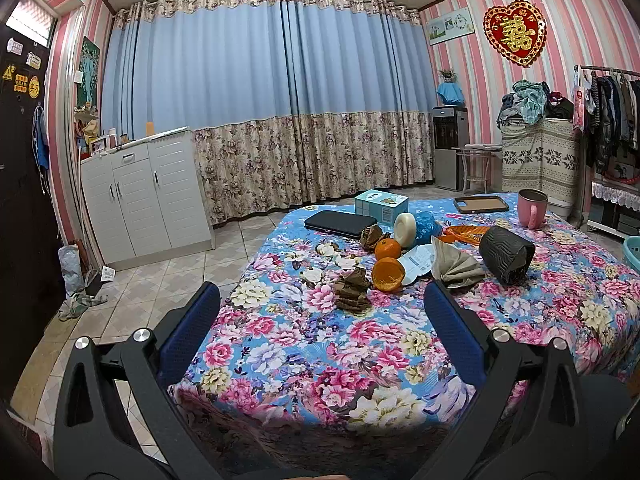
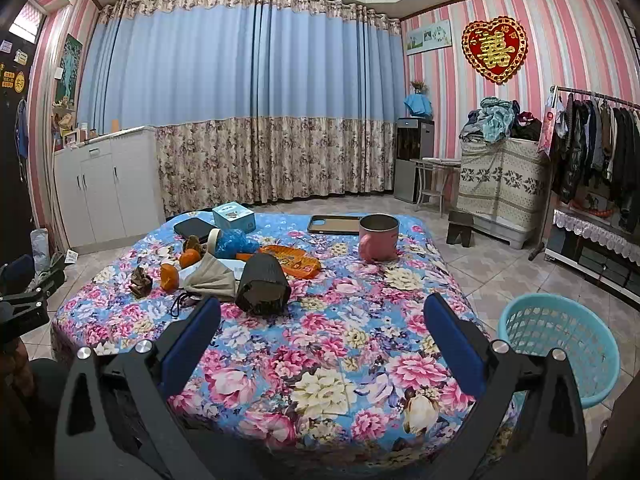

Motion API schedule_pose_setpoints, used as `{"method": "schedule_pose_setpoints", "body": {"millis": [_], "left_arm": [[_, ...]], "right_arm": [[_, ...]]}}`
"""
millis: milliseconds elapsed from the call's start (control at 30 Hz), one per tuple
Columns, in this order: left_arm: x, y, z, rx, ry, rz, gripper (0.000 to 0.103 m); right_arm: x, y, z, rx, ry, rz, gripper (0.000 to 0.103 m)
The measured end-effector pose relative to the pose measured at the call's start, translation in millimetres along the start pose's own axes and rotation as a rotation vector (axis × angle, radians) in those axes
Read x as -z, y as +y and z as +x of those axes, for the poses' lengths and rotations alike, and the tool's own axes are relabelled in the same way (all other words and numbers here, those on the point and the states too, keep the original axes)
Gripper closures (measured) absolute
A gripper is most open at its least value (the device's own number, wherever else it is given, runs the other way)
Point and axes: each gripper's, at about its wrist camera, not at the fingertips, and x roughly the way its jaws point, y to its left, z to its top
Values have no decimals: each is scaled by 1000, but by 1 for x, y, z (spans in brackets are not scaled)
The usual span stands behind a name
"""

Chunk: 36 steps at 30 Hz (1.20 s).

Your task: Collect trash

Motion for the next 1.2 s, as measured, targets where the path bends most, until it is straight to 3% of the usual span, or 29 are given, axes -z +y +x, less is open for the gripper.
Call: {"method": "schedule_pose_setpoints", "body": {"millis": [167,267,400,533,733,900,1133,1200], "left_arm": [[-2,-3,3,-19,21,13,4],[-7,-1,10,12,37,-7,4],[-18,8,37,3,73,-69,4],[-26,7,66,-18,89,-48,4],[-32,0,114,-22,129,-20,4],[-29,-11,150,24,189,-32,4],[-18,-22,176,61,249,4,4],[-15,-20,182,75,271,-10,4]], "right_arm": [[1,-2,2,4,6,-4,4],[1,-4,9,8,9,-7,4],[-4,-3,33,4,9,-19,4],[-12,6,77,-42,23,-35,4],[-22,25,150,-120,123,15,4],[-13,52,208,-156,257,-13,4],[4,64,246,-140,389,-35,5],[8,68,253,-150,423,-46,11]]}}
